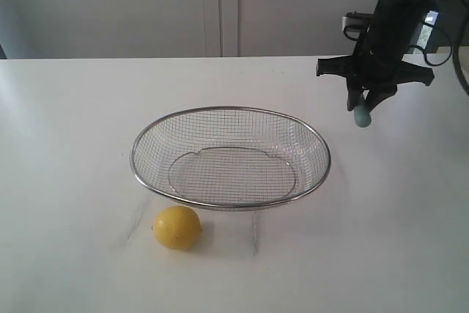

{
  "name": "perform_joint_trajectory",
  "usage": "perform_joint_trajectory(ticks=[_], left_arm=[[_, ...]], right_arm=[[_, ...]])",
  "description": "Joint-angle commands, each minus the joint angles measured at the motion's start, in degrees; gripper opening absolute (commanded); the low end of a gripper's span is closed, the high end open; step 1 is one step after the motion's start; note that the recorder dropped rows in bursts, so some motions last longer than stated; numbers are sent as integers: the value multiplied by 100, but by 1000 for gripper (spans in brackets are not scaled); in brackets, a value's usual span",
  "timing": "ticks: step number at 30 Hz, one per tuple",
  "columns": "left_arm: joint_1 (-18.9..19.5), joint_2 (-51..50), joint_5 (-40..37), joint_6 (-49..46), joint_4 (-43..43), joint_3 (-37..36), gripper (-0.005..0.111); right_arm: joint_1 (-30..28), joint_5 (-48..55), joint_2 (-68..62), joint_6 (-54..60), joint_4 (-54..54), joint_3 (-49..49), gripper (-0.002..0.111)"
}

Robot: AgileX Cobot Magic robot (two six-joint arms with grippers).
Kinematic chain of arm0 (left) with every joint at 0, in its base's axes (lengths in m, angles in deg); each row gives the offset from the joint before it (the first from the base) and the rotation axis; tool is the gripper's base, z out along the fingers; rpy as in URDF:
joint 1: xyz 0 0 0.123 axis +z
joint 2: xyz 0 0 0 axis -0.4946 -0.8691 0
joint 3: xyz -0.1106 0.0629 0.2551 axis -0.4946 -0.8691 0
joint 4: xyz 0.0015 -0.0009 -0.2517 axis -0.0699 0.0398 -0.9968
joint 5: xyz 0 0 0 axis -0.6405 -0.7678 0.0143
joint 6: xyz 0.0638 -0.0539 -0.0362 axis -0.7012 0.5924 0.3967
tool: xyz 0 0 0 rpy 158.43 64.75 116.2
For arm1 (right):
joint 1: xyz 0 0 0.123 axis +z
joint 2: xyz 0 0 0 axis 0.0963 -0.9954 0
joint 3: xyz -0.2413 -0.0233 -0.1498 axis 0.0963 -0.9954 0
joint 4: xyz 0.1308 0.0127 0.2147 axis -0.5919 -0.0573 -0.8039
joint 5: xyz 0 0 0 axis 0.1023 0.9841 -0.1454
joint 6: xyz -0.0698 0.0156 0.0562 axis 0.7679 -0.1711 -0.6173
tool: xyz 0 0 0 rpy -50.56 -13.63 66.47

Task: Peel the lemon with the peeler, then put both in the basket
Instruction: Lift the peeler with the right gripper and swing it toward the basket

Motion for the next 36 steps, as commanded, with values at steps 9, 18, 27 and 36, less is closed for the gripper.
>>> perform_joint_trajectory(ticks=[9, 18, 27, 36], left_arm=[[13, 29, 3, 4, 14, -3, 0], [13, 29, 3, 4, 14, -3, 0], [13, 29, 3, 4, 14, -3, 0], [13, 29, 3, 4, 14, -3, 0]], right_arm=[[-42, 453, 303, 141, 90, 7, 0], [-42, 453, 684, 313, 90, 7, 0], [-42, 453, 1296, 381, -157, -3, 0], [149, 453, 1912, 638, -614, -13, 0]])
